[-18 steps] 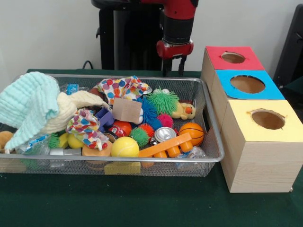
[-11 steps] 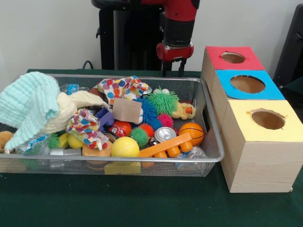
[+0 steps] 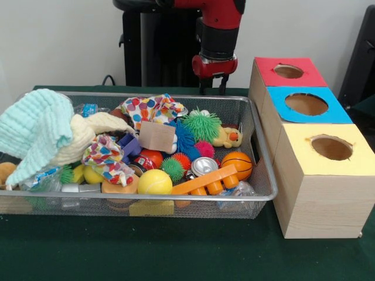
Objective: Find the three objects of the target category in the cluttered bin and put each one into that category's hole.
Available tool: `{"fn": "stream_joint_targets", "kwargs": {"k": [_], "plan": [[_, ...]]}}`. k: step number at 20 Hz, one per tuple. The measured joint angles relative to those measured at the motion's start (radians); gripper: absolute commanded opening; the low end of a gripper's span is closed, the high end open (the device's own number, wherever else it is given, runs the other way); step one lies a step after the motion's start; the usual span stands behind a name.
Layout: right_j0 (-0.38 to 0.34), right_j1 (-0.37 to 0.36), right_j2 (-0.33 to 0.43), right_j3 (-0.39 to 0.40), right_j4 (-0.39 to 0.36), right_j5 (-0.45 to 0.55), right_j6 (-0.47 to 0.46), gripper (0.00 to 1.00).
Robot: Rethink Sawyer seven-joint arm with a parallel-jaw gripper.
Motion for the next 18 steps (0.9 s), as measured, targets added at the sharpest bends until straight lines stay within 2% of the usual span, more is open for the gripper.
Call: {"fn": "stream_joint_targets", "kwargs": {"k": [18], "plan": [[0.001,0.07,0.0,-0.009,0.0,-0.089,0.0,1.0]]}}
